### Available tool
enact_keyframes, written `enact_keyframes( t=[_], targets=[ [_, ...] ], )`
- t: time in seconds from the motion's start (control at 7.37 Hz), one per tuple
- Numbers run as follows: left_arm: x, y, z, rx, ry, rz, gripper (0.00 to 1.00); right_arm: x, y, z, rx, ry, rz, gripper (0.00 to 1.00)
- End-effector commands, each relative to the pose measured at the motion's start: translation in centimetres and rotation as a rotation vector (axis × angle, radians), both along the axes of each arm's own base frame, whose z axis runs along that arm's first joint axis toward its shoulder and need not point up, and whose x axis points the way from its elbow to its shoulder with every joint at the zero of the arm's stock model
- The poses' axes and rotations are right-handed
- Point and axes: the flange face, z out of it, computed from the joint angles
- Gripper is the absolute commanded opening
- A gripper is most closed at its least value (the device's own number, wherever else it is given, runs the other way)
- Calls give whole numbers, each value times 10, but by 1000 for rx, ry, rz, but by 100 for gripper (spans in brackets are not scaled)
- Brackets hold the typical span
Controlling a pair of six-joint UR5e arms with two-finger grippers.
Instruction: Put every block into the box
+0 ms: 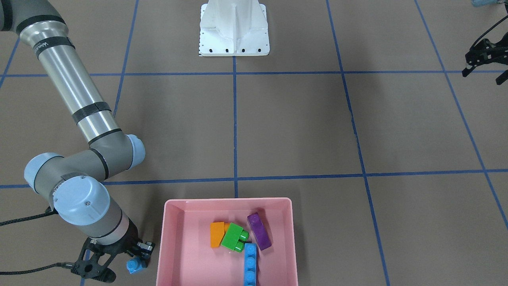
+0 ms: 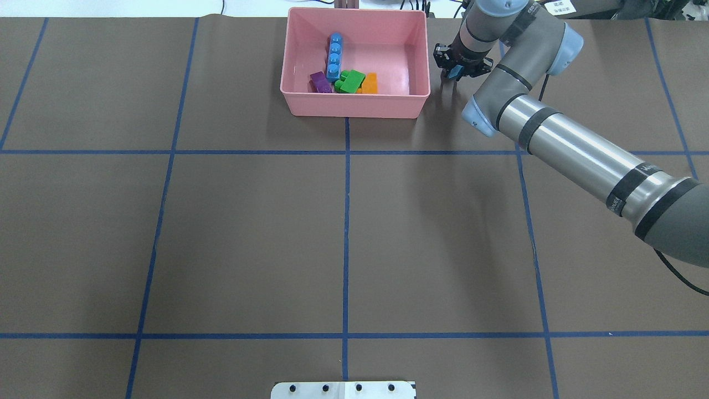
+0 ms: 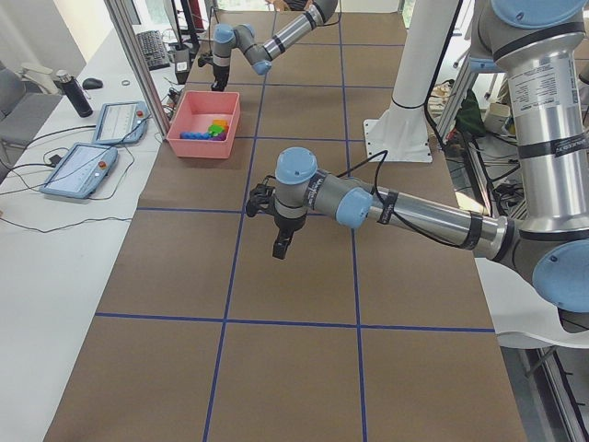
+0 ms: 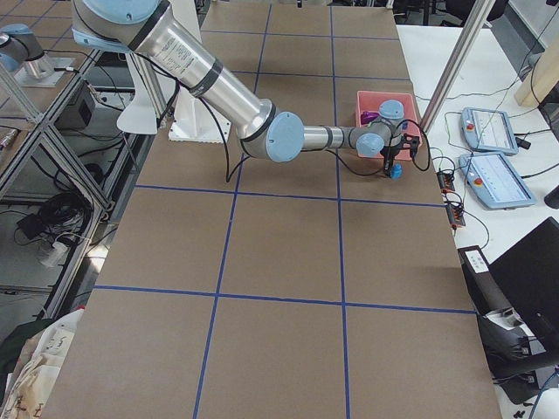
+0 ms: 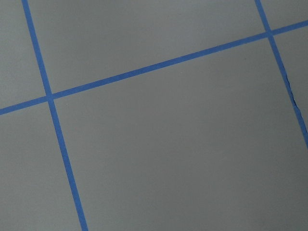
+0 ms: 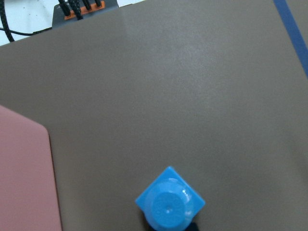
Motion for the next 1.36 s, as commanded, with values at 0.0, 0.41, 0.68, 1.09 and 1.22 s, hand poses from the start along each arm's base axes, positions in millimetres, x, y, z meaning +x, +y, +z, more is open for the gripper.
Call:
enact_keyframes(
  t=[0.0,0.41,0.68,1.09,1.22],
  targets=[
    [-1,5,-2,1,0,-1,100,16,-11,-12,0,-18,11,0],
    [-1,4,-2,3,-1,0,100,27,-17,-15,6,-23,9,99],
    [0,4,0,-3,-2,1,100,31,-19,-12,109,21,-85,100],
    [1,4,-2,-3,-1,-1,100,33,-22,-12,208,118,-168,100],
    [1,4,-3,-2,-1,-1,100,21,-17,-10,215,137,-166,100]
  ],
)
